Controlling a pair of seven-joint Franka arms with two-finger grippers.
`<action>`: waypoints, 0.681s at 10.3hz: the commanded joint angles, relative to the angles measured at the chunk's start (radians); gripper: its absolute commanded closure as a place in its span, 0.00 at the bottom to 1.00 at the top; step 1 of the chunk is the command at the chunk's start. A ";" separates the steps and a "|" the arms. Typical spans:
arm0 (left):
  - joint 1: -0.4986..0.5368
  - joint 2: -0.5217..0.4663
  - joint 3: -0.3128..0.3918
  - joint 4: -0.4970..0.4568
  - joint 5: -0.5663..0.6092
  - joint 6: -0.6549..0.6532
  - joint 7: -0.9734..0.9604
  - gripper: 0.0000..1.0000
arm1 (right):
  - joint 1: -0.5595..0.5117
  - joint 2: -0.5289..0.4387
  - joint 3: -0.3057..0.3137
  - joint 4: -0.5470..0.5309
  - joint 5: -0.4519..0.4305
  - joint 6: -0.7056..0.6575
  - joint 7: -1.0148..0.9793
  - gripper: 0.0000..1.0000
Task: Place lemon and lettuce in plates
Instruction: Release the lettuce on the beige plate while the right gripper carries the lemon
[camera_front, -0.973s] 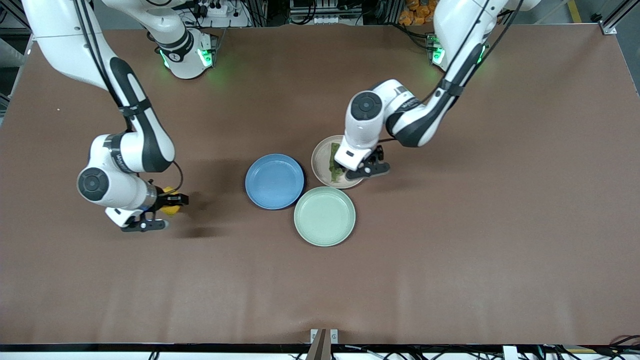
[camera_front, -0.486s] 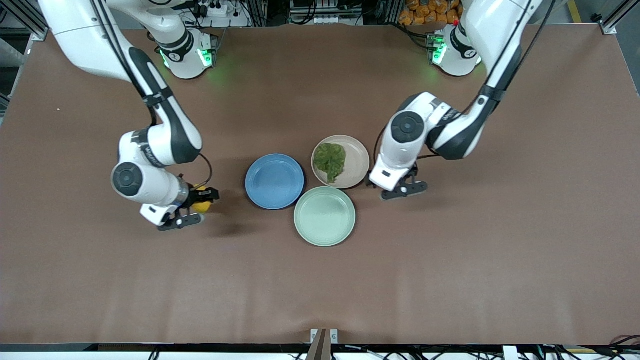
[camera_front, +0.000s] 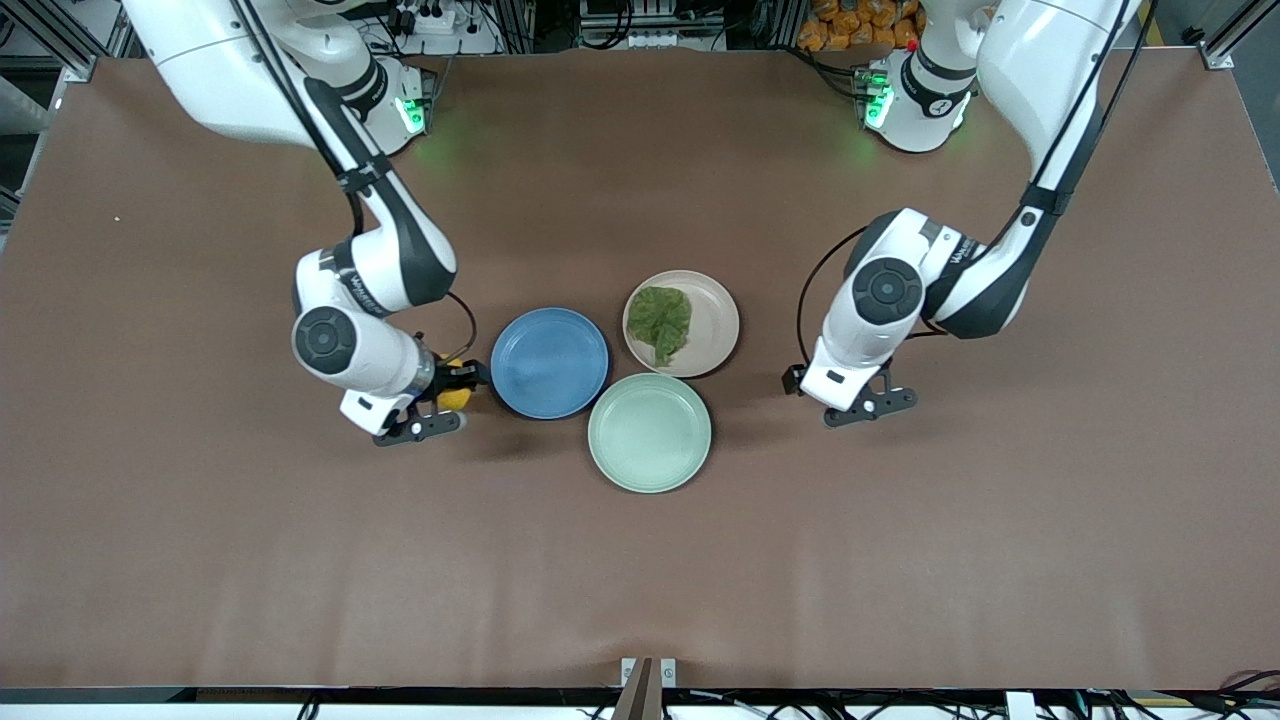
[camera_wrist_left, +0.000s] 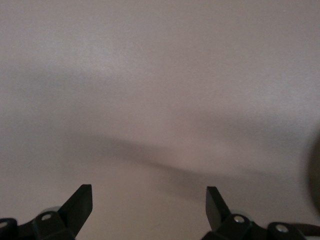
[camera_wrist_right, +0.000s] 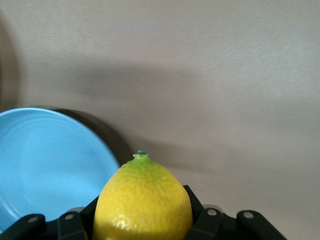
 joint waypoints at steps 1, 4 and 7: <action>0.025 -0.034 -0.007 -0.016 0.023 -0.059 0.025 0.00 | 0.053 -0.001 -0.002 0.013 0.013 -0.001 0.106 0.58; 0.071 -0.057 -0.001 -0.037 0.022 -0.082 0.122 0.00 | 0.099 0.013 0.000 0.012 0.013 0.031 0.189 0.58; 0.018 -0.083 0.150 -0.048 0.012 -0.080 0.279 0.00 | 0.148 0.060 -0.002 0.010 0.013 0.110 0.258 0.57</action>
